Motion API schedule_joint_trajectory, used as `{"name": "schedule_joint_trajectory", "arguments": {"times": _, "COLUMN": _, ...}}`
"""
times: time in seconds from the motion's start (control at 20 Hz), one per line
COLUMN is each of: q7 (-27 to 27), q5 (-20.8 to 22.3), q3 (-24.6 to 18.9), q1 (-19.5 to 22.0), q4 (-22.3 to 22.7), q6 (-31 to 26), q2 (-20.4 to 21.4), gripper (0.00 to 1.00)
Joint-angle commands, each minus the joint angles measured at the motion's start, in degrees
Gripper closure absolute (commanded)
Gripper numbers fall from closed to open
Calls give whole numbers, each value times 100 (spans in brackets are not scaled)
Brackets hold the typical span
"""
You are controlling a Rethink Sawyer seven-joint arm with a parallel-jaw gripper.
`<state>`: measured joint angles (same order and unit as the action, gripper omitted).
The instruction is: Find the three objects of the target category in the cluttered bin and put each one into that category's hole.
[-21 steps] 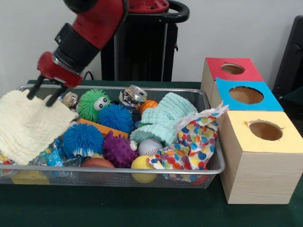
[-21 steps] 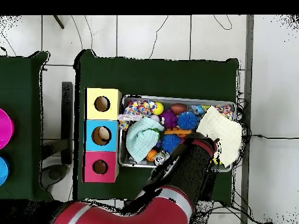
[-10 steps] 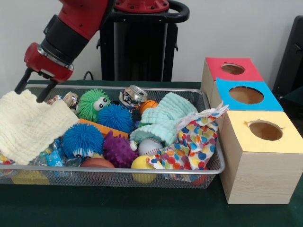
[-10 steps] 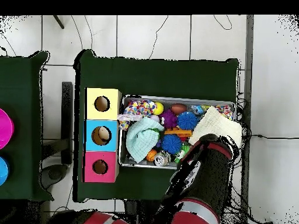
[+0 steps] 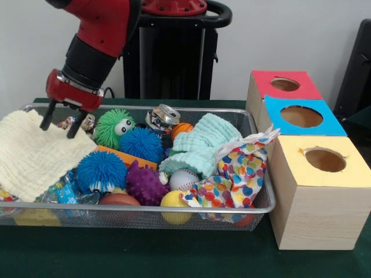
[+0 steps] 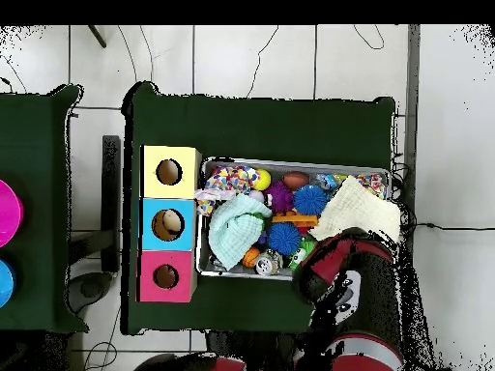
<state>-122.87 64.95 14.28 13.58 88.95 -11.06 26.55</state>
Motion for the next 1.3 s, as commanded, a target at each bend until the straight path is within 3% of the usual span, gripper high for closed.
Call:
{"name": "schedule_joint_trajectory", "arguments": {"times": 0.05, "q7": 715, "q5": -220, "q3": -1167, "q1": 203, "q4": 558, "q6": -118, "q2": 93, "gripper": 0}}
{"name": "schedule_joint_trajectory", "arguments": {"times": 0.5, "q7": 284, "q5": 182, "q3": -629, "q1": -310, "q4": 250, "q6": -115, "q2": -171, "gripper": 0}}
{"name": "schedule_joint_trajectory", "arguments": {"times": 0.85, "q7": 371, "q5": 160, "q3": -526, "q1": -434, "q4": 221, "q6": -296, "q2": -229, "gripper": 0}}
{"name": "schedule_joint_trajectory", "arguments": {"times": 0.9, "q7": 424, "q5": 146, "q3": -515, "q1": -450, "q4": 214, "q6": -333, "q2": -234, "gripper": 100}}
{"name": "schedule_joint_trajectory", "arguments": {"times": 1.3, "q7": 416, "q5": 163, "q3": -409, "q1": -554, "q4": 142, "q6": -437, "q2": -294, "gripper": 100}}
